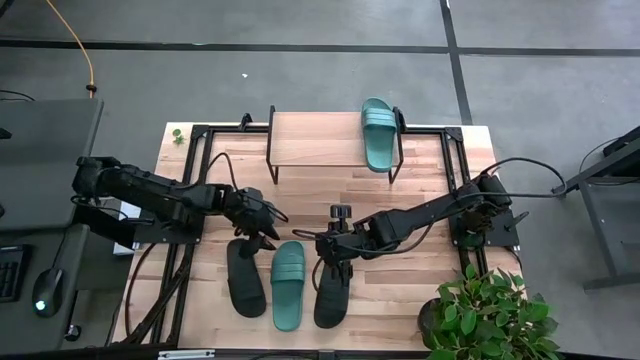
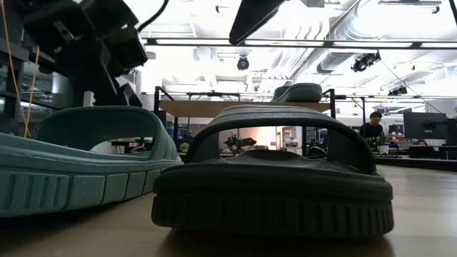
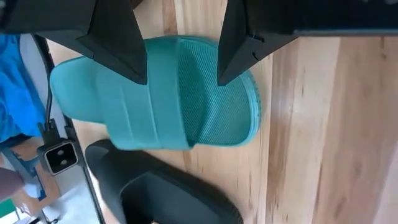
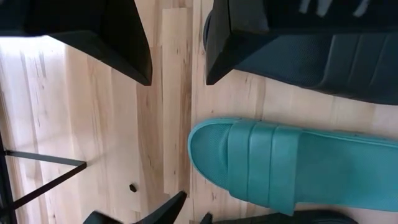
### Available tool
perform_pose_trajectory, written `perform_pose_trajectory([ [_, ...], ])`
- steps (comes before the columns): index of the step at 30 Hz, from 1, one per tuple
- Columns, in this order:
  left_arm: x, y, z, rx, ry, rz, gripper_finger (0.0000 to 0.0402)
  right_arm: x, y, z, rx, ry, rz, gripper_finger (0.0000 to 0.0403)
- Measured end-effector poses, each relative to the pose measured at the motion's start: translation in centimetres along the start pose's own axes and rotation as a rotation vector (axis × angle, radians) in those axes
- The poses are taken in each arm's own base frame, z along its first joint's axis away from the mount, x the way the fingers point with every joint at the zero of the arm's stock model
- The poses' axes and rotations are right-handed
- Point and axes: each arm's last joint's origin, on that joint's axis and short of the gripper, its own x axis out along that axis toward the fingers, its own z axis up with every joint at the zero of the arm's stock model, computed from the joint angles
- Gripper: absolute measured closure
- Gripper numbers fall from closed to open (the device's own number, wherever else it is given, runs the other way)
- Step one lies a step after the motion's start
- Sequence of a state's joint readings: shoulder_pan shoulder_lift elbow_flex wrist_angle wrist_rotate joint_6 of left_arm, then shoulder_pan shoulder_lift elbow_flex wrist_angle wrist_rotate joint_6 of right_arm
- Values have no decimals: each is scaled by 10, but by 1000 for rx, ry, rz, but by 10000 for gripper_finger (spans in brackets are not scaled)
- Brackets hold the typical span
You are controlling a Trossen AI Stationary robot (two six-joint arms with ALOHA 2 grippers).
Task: Pick and place slides into the shelf
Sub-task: Put the green slide on the shelf
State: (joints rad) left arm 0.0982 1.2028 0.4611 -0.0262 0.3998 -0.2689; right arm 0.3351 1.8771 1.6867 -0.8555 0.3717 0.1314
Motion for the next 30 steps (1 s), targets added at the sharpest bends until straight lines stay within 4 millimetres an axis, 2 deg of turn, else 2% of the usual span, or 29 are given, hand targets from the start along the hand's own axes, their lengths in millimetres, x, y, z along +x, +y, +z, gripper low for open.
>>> perform_pose_trajectory([
  [8, 26, 11, -7, -36, 81, -48, 224, 0, 0, 0, 0, 0, -1, 263],
  [13, 35, 16, -11, -50, 113, -59, 224, 0, 0, 0, 0, 0, -1, 263],
  [30, 39, 14, -7, -49, 88, -153, 224, 0, 0, 0, 0, -1, 0, 263],
])
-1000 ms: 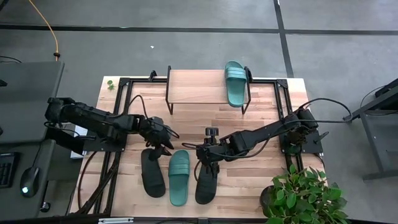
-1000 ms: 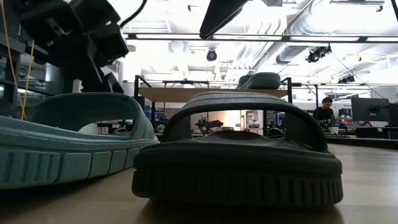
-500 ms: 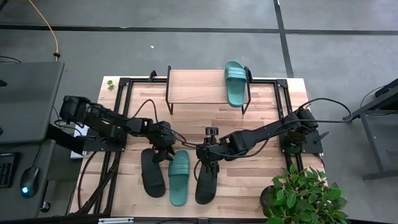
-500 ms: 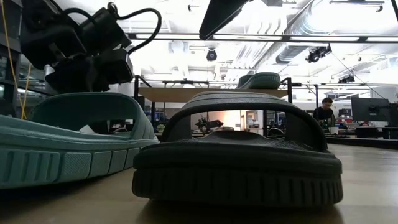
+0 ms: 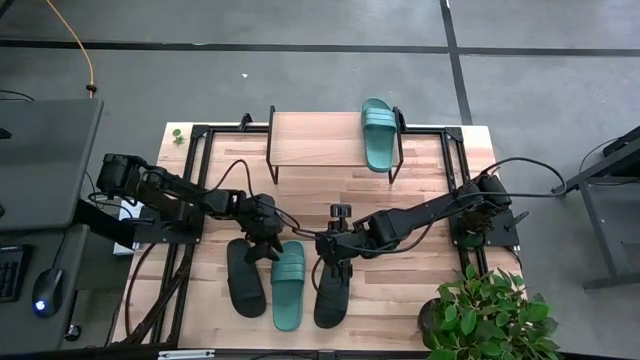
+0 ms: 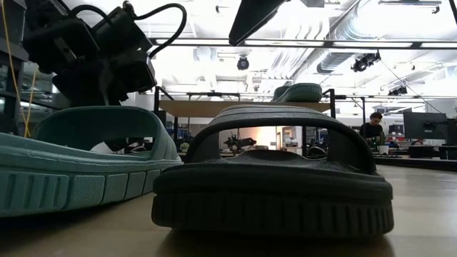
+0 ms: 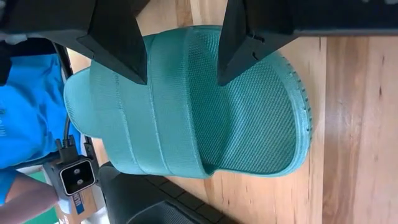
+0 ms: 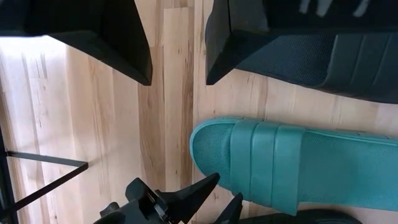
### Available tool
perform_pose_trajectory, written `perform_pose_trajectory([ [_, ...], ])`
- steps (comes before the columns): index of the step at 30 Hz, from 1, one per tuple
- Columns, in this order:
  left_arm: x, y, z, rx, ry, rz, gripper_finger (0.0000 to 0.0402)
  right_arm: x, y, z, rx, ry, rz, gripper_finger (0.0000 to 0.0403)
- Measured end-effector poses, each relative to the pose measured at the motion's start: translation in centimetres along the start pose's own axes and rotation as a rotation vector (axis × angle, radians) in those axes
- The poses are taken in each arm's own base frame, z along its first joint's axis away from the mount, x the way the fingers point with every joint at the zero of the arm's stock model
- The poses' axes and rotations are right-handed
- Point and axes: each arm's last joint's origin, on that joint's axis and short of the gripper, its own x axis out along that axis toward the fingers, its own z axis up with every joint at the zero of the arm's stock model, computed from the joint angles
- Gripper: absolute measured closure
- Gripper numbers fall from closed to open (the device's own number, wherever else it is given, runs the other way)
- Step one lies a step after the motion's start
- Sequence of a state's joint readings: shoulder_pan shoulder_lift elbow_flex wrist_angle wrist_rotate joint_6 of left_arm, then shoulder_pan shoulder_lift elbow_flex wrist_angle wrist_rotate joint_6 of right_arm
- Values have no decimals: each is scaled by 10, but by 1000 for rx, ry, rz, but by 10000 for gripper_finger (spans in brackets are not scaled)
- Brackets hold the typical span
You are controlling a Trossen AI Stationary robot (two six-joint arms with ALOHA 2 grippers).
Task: Pick and place slides into the shelf
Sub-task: Put the green slide on the shelf
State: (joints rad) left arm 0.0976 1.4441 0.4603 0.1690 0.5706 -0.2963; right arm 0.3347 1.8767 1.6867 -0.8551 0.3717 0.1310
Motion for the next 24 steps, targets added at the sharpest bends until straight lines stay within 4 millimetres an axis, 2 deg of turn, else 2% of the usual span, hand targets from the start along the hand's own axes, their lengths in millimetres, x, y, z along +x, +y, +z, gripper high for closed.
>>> perform_pose_trajectory([
  [10, 6, -10, -2, 37, 15, -33, 224, 0, 0, 0, 0, 0, 0, 263],
  [24, 6, -9, -2, 23, 8, -18, 224, 0, 0, 0, 2, 0, 0, 263],
])
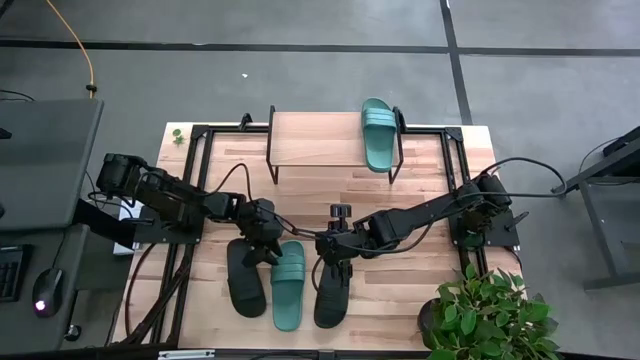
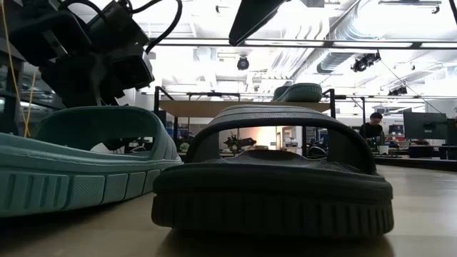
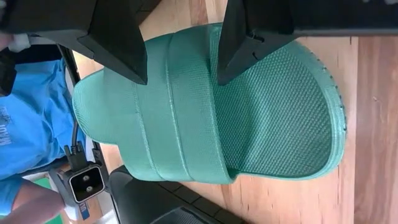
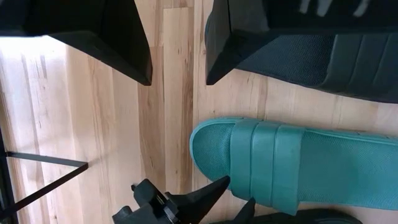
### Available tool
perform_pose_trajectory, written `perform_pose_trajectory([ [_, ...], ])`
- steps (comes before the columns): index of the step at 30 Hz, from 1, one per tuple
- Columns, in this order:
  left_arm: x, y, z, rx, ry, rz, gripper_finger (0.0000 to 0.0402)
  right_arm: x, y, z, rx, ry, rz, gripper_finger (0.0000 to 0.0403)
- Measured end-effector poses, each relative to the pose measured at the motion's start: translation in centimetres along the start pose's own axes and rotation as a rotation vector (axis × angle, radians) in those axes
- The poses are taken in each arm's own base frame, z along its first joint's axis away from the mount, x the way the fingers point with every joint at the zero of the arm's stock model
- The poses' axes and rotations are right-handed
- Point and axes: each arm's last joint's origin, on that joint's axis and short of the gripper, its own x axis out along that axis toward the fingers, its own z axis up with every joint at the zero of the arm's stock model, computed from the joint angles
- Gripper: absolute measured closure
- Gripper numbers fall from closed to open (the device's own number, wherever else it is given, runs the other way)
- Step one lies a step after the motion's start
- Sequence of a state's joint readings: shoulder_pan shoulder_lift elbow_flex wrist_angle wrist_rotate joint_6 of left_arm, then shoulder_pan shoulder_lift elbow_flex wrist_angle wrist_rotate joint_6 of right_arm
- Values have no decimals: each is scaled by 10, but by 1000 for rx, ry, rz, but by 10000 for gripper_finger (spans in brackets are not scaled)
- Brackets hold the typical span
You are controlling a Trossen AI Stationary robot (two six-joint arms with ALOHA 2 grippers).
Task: Pick and place slides into the shelf
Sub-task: Put the green slide on the shelf
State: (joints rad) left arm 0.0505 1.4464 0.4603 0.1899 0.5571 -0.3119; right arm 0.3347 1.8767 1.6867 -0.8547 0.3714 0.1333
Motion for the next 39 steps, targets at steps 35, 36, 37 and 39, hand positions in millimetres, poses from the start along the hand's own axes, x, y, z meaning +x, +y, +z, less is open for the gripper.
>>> perform_pose_trajectory([
  [35, 21, 9, 10, 29, 42, -58, 342, 0, 0, 1, 5, -11, 1, 263],
  [36, 21, 9, 10, 29, 42, -58, 355, 0, 0, 1, 6, -15, 2, 263],
  [37, 21, 9, 10, 29, 42, -58, 366, 0, 0, 2, 7, -17, 2, 263],
  [39, 21, 9, 10, 29, 42, -60, 385, 0, 0, 2, 7, -23, 3, 263],
])
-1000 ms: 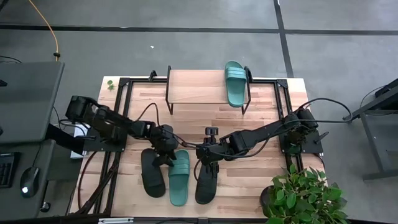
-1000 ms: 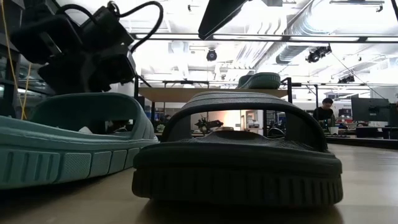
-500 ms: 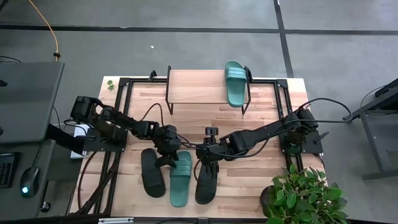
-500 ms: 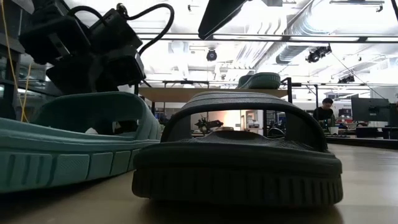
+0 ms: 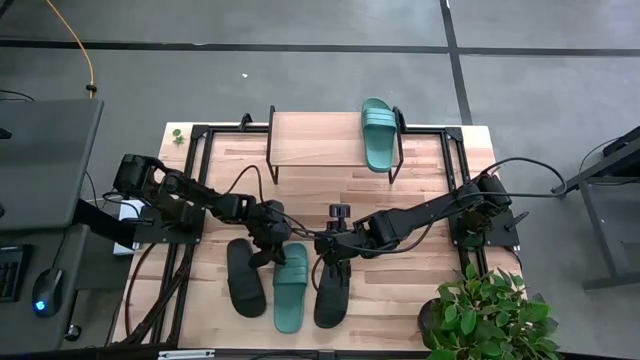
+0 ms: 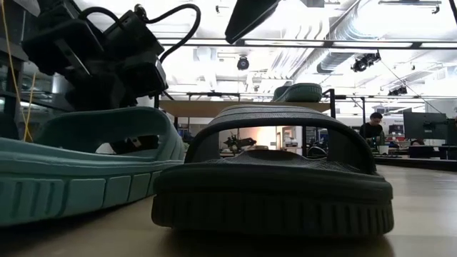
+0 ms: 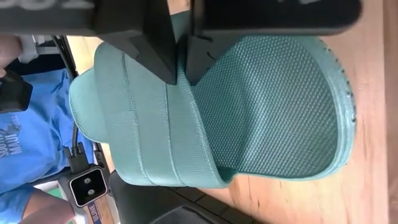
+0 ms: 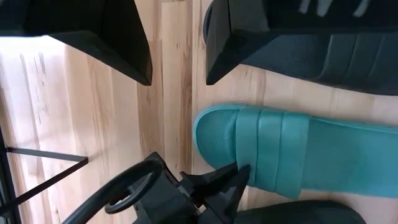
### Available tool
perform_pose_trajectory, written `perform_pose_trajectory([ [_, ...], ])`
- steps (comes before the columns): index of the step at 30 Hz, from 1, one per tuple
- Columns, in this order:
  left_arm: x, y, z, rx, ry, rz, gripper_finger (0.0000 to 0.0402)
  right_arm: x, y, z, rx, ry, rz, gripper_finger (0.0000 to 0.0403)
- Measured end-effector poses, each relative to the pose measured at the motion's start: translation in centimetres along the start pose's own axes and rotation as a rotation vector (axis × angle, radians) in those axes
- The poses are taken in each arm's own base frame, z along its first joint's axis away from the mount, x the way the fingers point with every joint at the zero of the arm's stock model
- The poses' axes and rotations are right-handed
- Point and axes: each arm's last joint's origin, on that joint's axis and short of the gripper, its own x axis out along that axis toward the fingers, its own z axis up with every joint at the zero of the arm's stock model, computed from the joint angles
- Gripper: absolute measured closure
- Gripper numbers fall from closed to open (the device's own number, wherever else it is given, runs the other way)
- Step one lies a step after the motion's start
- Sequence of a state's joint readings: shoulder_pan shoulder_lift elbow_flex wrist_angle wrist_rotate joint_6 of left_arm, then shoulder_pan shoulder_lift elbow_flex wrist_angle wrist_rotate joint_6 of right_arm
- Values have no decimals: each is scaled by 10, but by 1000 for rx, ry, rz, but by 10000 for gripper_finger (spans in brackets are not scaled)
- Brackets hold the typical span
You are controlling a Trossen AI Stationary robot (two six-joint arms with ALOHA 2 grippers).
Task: Pick and place slides into the shelf
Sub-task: Put the green slide on the shelf
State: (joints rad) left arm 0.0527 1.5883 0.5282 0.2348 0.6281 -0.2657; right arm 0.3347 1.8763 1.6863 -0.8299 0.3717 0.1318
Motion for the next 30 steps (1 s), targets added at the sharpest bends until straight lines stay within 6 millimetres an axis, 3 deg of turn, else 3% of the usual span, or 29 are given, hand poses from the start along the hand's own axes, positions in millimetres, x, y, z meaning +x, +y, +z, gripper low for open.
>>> perform_pose_trajectory([
  [8, 0, 0, 1, 7, 1, -1, 387, 0, 0, 0, 1, -5, 1, 263],
  [21, -1, -7, 21, 33, 3, -10, 397, 0, 1, 0, -16, -4, 1, 263],
  [30, -6, -9, 17, 42, 44, 29, 398, -7, 16, -2, -120, -17, -16, 263],
])
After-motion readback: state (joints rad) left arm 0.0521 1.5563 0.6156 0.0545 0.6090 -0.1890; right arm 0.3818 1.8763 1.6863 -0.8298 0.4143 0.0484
